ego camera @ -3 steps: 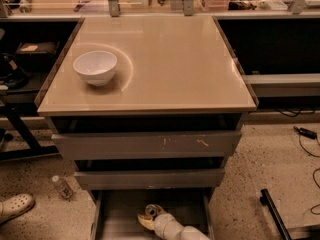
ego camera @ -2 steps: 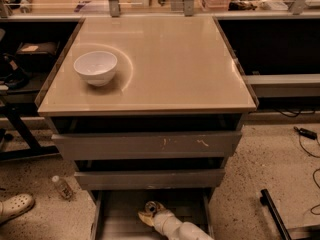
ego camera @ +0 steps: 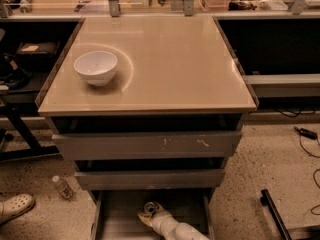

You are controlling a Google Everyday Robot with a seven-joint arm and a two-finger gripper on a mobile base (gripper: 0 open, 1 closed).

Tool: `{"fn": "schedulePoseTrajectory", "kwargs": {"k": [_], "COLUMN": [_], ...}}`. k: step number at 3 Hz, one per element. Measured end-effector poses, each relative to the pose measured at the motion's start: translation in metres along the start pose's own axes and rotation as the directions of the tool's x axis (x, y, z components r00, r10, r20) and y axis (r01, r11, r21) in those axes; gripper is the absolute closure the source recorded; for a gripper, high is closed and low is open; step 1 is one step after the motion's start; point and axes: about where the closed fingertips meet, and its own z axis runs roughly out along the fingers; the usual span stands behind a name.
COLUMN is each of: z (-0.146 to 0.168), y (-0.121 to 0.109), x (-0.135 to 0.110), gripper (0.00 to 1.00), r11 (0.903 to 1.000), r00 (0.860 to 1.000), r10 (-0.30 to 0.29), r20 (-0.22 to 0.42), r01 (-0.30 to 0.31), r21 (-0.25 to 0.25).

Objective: Place orange can into bottom drawer

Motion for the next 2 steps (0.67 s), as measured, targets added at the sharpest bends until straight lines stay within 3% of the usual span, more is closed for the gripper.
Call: {"fn": "schedulePoseTrajectory", "kwargs": {"k": [1,2], "z": [-0.0001,-0.0001], "y": [0.0001,0.0001], "x": [-0.0002,-0.0002], "gripper": [0.82,0.59], "r11": [1.0,1.0], "r00": [1.0,1.0], "r10": [0.0,0.0], "r20": [0.0,0.0], "r01": [0.0,0.0], "r21": [0.0,0.0]}}
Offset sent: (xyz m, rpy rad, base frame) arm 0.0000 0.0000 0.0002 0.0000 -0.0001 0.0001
